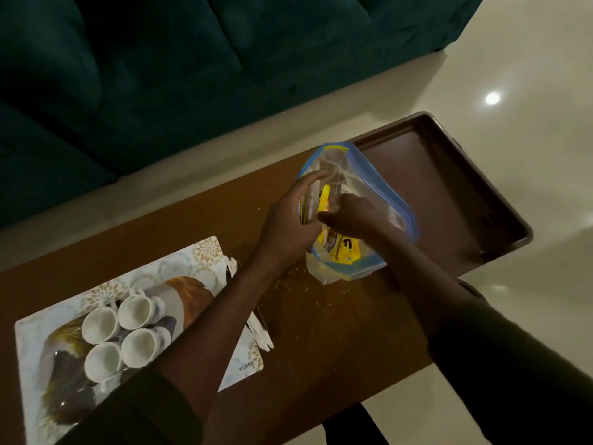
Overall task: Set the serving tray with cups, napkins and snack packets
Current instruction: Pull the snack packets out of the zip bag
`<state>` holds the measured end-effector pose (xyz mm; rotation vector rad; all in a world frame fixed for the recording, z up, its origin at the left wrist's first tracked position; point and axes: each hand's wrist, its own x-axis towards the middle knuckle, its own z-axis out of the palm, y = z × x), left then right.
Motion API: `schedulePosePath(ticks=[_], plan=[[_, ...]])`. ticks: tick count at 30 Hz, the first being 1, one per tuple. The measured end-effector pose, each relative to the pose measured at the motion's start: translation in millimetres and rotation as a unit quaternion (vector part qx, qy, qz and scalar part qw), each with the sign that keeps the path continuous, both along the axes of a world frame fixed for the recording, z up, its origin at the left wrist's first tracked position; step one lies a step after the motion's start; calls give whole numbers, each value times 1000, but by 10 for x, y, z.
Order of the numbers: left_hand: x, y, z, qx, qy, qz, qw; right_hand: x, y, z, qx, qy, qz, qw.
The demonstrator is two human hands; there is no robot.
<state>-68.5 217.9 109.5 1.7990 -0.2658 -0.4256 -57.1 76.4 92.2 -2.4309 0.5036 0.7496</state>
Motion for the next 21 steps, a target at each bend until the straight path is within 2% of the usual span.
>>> schedulePosePath(ticks=[4, 6, 8, 11, 13, 17, 21], plan=[[-33, -5, -22, 2, 6, 6, 1000, 101, 154, -380, -72, 48, 77, 993], [-20, 22, -24, 9, 9, 1, 1000, 78, 177, -506, -106, 73, 30, 991], [-1, 51, -33, 10, 7, -2, 1000, 61, 172, -555, -137, 62, 7, 989], [17, 65, -59, 6, 14, 14, 1000, 107, 78, -498, -100, 33, 19, 994], [33, 60, -65, 12, 15, 29, 999, 163, 5, -346, -98, 1, 95, 991], [94, 65, -80, 25, -12, 58, 998, 293, 7, 170, -144, -54, 253, 955], [156, 100, -75, 54, -53, 106, 991, 395, -22, 875, -143, -67, 275, 948]])
